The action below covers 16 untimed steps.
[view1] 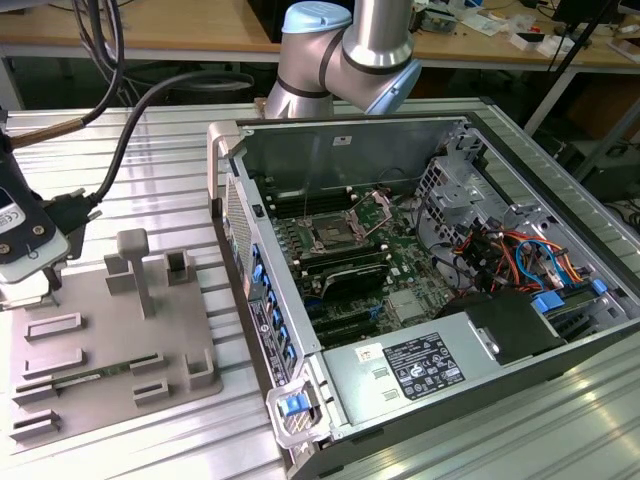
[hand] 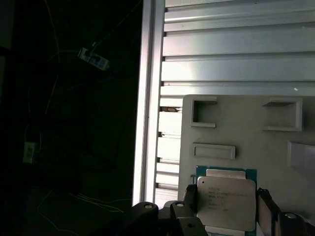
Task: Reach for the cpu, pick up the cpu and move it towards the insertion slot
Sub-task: 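Pick up the cpu and move it towards the insertion slot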
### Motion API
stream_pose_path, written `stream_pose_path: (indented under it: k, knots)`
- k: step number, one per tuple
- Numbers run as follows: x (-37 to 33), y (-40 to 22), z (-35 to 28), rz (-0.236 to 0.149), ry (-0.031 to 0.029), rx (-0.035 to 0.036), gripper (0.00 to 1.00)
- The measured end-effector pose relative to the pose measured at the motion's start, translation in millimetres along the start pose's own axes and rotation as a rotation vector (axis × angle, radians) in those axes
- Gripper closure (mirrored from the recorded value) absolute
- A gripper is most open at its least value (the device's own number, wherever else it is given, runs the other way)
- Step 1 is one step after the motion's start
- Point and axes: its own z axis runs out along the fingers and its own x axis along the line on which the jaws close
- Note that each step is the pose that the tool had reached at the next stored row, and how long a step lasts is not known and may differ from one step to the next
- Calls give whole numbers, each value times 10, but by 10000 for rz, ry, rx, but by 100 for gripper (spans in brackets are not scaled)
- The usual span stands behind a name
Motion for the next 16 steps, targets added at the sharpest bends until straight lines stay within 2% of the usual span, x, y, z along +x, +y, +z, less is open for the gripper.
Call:
stream_pose_path:
  k: [16]
  knots:
    - [1,3,-49,0,0,0,45]
